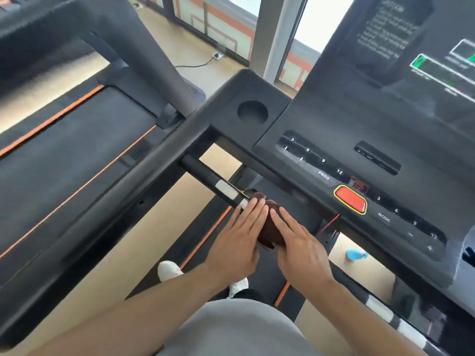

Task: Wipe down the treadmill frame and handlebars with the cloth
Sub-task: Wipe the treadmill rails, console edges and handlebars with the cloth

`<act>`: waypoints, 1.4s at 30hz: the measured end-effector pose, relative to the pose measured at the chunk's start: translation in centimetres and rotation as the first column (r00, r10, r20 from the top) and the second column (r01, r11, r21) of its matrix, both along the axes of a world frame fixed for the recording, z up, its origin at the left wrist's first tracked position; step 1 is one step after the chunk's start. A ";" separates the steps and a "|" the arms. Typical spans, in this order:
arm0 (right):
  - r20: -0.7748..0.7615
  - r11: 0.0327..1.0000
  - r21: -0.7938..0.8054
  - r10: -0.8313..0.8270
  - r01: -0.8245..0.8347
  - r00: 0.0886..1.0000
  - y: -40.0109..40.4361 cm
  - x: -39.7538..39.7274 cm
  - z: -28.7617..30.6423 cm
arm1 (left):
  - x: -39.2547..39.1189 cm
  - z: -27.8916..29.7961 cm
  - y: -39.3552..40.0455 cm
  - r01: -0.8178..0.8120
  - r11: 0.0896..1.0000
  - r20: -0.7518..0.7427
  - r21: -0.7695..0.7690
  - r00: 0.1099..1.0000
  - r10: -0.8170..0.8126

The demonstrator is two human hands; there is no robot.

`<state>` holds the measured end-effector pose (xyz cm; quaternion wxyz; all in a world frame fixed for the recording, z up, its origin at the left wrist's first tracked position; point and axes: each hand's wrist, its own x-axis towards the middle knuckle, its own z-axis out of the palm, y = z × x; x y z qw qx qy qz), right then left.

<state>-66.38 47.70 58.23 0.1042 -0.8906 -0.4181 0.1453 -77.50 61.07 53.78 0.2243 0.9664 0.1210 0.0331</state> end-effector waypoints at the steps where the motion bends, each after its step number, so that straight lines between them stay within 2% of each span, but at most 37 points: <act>1: -0.038 1.000 0.023 -0.003 0.003 0.999 0.1 0.3 0.3 | -0.3 -0.1 -0.4 -0.023 1.000 0.020 -0.019 1.000 0.023; 2: -0.076 0.998 0.063 -0.014 0.019 0.997 0.2 0.4 0.7 | -0.9 -0.2 -1.0 -0.053 0.996 0.047 -0.069 0.997 0.057; 4: -0.144 0.984 0.171 -0.030 0.055 0.989 0.8 0.0 1.6 | -2.4 0.1 -2.3 -0.166 0.944 0.096 -0.284 0.975 0.200; 6: -0.208 0.965 0.262 0.031 0.025 0.978 1.8 -1.2 2.6 | -4.2 0.9 -3.3 -0.340 0.809 0.058 -0.480 0.908 0.415; 8: -0.252 0.941 0.328 0.171 -0.082 0.952 2.8 -2.9 3.6 | -6.3 1.4 -4.0 -0.465 0.659 0.031 -0.591 0.803 0.595; 10: -0.339 0.917 0.352 0.312 -0.188 0.888 4.0 -4.6 4.8 | -8.7 2.1 -4.4 -0.532 0.530 0.042 -0.660 0.678 0.734; 14: -0.569 0.911 0.313 0.407 -0.270 0.714 6.3 -8.1 6.0 | -13.9 4.3 -4.4 -0.621 0.370 0.079 -0.691 0.443 0.893; 17: -0.660 0.920 0.301 0.391 -0.251 0.641 7.4 -11.5 6.0 | -18.0 6.0 -4.2 -0.667 0.300 0.085 -0.682 0.335 0.938; 20: -0.702 0.934 0.291 0.357 -0.209 0.617 8.0 -16.4 5.5 | -22.7 6.6 -4.2 -0.722 0.219 0.099 -0.656 0.205 0.974; 23: -0.672 0.925 0.338 0.366 -0.173 0.644 8.3 -22.7 5.0 | -28.1 6.6 -4.5 -0.707 0.082 0.062 -0.702 0.054 0.997; 25: -0.656 0.914 0.366 0.387 -0.175 0.648 8.5 -27.5 4.9 | -32.2 6.9 -4.9 -0.679 -0.013 -0.003 -0.734 -0.016 1.000; 27: -0.684 0.901 0.352 0.432 -0.254 0.588 8.5 -32.6 4.9 | -36.7 7.0 -5.2 -0.613 -0.096 -0.085 -0.784 -0.047 0.995; 29: -0.713 0.866 0.349 0.494 -0.358 0.499 8.3 -37.8 4.8 | -41.4 7.2 -5.4 -0.557 -0.134 -0.128 -0.820 -0.050 0.991; 31: -0.724 0.821 0.371 0.549 -0.435 0.418 7.9 -42.4 4.7 | -45.9 7.7 -5.4 -0.496 -0.165 -0.137 -0.853 -0.091 0.986; 32: -0.719 0.798 0.381 0.574 -0.467 0.392 7.7 -44.5 4.6 | -47.9 8.0 -5.4 -0.477 -0.174 -0.139 -0.861 -0.107 0.984; 34: -0.700 0.774 0.385 0.600 -0.502 0.388 7.8 -48.3 4.2 | -51.6 8.1 -5.3 -0.443 -0.174 -0.153 -0.880 -0.083 0.985; 38: -0.725 0.847 0.385 0.523 -0.365 0.449 9.5 -54.6 4.2 | -57.5 7.5 -5.2 -0.250 -0.149 -0.147 -0.957 -0.027 0.989; 40: -0.756 0.869 0.375 0.488 -0.322 0.437 10.6 -56.0 4.2 | -59.3 7.7 -5.1 -0.280 -0.148 -0.150 -0.948 -0.015 0.989; 42: -0.811 0.883 0.362 0.456 -0.298 0.367 12.0 -57.6 4.6 | -61.2 7.5 -4.4 -0.386 -0.159 -0.158 -0.909 -0.035 0.987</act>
